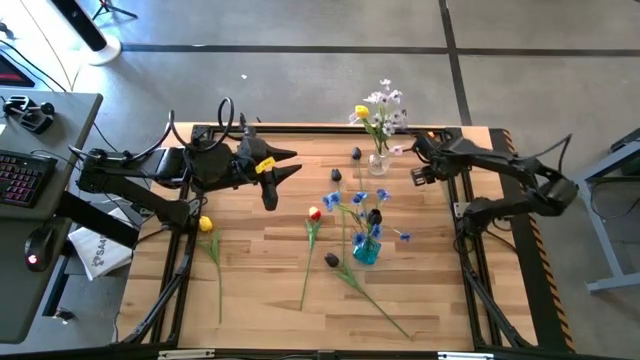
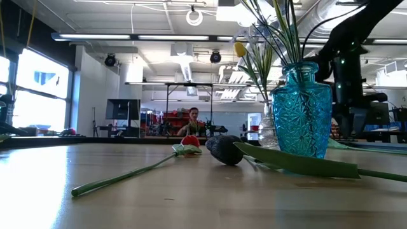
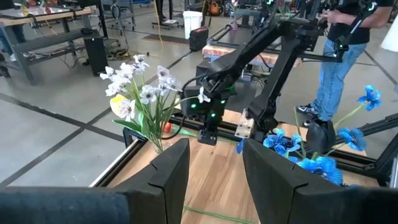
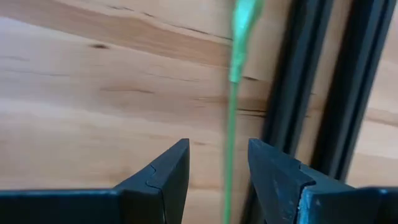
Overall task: Sort flowers into vase by color
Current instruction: Put the orange flower into the transparent vase
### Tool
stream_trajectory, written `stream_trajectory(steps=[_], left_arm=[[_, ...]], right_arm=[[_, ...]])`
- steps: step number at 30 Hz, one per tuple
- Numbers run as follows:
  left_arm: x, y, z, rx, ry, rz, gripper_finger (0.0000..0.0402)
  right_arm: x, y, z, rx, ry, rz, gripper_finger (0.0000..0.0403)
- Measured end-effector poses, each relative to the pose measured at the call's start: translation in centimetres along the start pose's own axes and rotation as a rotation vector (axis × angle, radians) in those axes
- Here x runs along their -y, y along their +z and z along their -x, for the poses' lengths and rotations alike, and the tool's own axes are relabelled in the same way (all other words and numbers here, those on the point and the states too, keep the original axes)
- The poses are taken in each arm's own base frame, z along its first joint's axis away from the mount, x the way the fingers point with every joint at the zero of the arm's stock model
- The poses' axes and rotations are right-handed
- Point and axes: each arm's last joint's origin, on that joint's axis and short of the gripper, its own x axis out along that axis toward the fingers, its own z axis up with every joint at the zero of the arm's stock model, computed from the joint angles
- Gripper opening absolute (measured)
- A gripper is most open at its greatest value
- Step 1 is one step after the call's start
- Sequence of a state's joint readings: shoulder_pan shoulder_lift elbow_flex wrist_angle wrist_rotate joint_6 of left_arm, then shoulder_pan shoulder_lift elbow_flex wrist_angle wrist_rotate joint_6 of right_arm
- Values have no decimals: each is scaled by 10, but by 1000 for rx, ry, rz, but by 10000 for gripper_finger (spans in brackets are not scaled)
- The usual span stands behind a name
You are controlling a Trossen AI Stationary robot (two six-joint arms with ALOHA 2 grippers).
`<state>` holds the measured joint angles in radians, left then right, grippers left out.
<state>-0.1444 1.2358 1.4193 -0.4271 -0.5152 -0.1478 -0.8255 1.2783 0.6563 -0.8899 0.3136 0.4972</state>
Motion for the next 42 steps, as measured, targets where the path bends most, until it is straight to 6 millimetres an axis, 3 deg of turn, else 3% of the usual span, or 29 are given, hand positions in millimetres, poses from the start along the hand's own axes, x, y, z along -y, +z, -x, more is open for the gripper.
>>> stream_trajectory(steps=[14,20,29,38,42], left_arm=[[0,1,0,6,-1,30,140],[0,1,0,6,-1,38,140],[0,1,0,6,-1,46,140],[5,0,2,1,-37,83,140],[6,0,3,0,-38,84,140]], right_arm=[[2,19,-41,-128,-35,63,157],[1,20,-43,-133,-25,84,125],[9,23,-47,-181,99,77,13],[14,21,-47,-241,154,40,4],[13,13,-37,-269,180,5,2]])
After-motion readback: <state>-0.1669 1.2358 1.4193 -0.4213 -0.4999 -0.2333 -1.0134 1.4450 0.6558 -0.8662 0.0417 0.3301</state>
